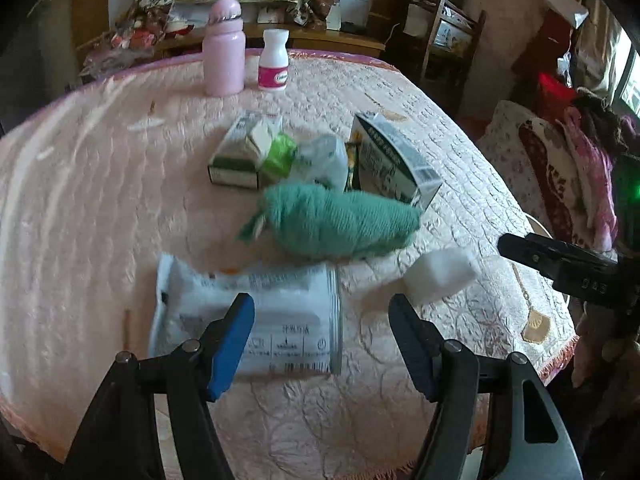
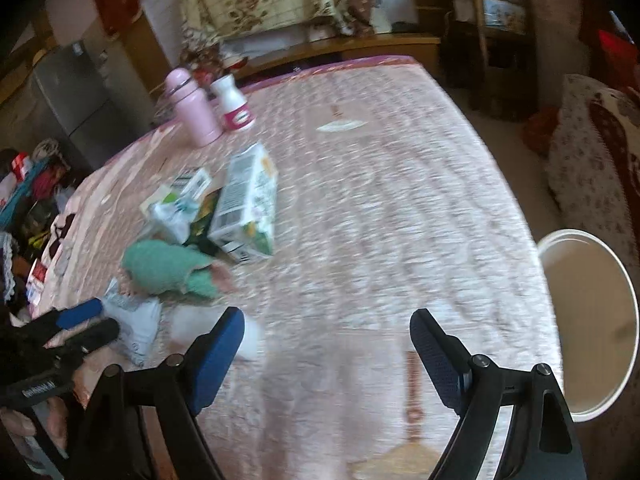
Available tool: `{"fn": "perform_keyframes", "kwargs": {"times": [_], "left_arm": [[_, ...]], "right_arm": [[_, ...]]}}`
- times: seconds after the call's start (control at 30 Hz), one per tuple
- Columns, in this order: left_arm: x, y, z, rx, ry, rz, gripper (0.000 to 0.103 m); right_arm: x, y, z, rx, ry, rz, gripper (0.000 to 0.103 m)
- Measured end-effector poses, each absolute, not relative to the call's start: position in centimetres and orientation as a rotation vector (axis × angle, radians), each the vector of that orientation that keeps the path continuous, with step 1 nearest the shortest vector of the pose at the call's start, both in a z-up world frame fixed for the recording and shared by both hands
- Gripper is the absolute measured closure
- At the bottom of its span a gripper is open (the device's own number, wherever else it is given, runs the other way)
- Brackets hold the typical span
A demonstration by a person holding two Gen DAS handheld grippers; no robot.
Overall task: Collect trash
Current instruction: 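Move both tools back to the bed toward the white wrapper packet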
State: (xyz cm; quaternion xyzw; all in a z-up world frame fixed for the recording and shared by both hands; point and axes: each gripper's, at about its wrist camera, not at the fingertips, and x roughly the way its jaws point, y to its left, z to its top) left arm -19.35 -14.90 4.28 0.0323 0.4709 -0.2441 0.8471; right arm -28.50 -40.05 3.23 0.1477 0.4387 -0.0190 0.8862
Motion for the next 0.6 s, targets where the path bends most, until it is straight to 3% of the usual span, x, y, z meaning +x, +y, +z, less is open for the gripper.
{"fn": "perform_keyframes", "kwargs": {"times": [0.33,0.6], "left_arm": [[-20.5,-9.6,3.3,0.034,1.035,-0.468,0.033],[-16.5,-7.5,2.2,0.101,1.034,-0.331,0.033]], "right_arm": [[-27.1,-37.4,2.5,0.252,0.954,0.002,0.015],[-25.7,-38.1,2.0,0.277,0.955,-0.014,0.015]]}}
